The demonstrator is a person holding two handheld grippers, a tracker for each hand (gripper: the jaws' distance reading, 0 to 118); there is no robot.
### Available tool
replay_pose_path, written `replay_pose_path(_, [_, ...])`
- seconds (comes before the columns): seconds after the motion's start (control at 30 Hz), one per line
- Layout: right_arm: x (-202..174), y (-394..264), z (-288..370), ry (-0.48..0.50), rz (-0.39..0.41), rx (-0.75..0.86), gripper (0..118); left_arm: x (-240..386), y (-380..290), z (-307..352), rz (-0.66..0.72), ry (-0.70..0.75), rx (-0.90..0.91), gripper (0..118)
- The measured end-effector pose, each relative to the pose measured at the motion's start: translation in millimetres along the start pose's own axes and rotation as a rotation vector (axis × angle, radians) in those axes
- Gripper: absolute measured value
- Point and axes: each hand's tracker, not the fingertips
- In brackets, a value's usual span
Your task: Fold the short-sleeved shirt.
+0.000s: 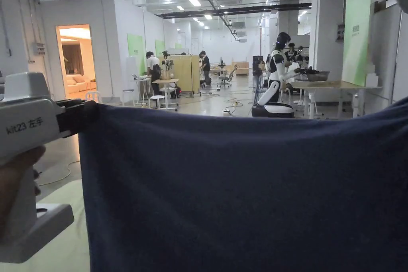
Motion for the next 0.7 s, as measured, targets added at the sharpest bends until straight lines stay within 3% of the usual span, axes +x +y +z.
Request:
replay_pose_path(0.17, [-5, 12, -25, -0.020, 0.015, 0.013, 2, -2, 13, -28, -0.004, 0.043, 0.036, 6])
replay_pose_path(0.4, [-25, 19, -73, -0.065, 0.106, 0.004, 2, -10, 17, -96, -0.039, 0.091, 0.002, 5])
replay_pose_path(0.7, [-48, 30, -143, -0.126, 0.113, 0.012, 2, -24, -4, -172, 0.011, 0.139, -0.046, 6])
